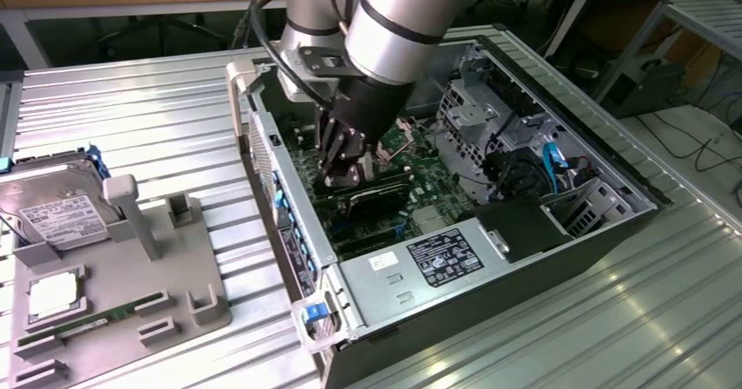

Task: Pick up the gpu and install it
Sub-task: 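Press down on the gpu until it lock into place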

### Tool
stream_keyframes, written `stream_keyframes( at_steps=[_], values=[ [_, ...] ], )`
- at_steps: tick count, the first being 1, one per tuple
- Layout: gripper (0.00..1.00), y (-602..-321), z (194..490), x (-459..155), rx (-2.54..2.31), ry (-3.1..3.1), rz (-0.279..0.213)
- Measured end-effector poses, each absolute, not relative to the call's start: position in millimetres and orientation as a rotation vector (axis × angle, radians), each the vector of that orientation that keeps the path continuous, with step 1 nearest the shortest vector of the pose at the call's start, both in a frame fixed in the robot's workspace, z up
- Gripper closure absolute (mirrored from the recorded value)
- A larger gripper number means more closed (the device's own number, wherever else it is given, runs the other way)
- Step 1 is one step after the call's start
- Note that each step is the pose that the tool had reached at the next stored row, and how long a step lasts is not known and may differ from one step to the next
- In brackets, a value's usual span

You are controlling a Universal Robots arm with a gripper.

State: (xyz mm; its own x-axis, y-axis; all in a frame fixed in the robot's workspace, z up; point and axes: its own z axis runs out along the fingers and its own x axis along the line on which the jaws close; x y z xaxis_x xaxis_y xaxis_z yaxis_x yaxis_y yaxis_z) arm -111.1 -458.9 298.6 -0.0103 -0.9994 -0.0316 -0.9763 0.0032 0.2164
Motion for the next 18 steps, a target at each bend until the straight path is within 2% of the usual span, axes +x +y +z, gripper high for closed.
stream_keyframes(
  at_steps=[1, 2, 7, 18],
  values=[
    [0.89, -458.7, 298.2, -108.2, 2.079, -2.096, -0.322],
    [0.89, -457.9, 297.1, -108.2, 2.058, -2.076, -0.357],
    [0.89, -456.8, 290.9, -114.7, 2.046, -2.064, -0.376],
    [0.89, -454.8, 279.3, -110.9, 2.048, -2.061, -0.374]
  ],
)
